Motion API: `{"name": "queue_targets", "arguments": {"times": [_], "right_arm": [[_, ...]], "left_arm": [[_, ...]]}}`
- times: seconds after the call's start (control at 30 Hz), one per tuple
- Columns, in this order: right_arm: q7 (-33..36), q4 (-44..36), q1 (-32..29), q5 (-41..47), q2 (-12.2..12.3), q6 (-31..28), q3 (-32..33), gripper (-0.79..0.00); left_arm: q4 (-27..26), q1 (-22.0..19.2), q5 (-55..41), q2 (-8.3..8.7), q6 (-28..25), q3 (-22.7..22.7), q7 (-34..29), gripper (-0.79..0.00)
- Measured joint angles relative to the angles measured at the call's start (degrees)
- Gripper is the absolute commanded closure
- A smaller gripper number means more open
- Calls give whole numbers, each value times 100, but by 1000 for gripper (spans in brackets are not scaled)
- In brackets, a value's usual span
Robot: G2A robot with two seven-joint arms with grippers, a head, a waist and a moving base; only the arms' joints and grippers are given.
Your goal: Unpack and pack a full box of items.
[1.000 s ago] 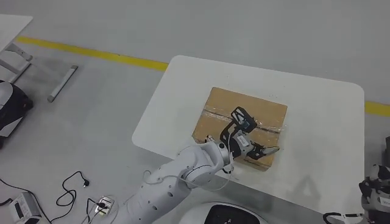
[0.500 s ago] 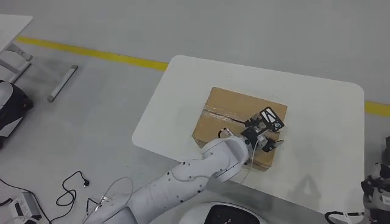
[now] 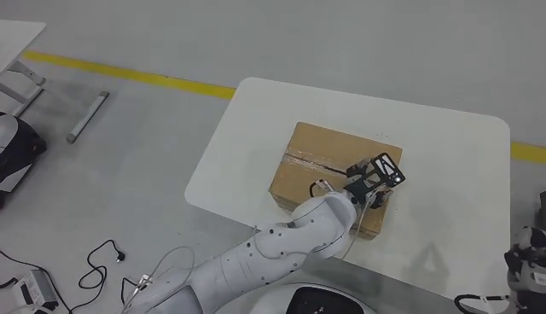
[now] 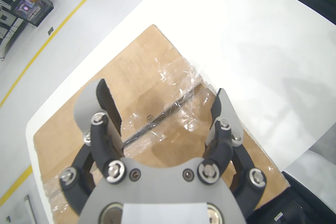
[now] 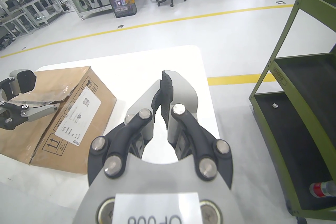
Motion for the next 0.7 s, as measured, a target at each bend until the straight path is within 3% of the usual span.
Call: {"name": "queue_targets", "arguments": {"times": [0.07, 0.2, 0.3, 0.33, 0.7], "right_arm": [[0, 4, 10, 1, -6, -1, -8, 0], [2, 6, 19, -2, -16, 8, -10, 0], [12, 9, 29, 3, -23, 9, -10, 0], [18, 11, 32, 8, -25, 5, -10, 0], [49, 32, 81, 17, -53, 0, -71, 0]], "left_arm": [[40, 18, 55, -19, -7, -11, 13, -212], [94, 50, 207, -50, -50, -16, -9, -203], [118, 73, 263, -77, -76, -30, 1, -86], [123, 81, 272, -89, -85, -41, 13, 0], [-57, 232, 201, -155, -89, -301, 211, 0]]}}
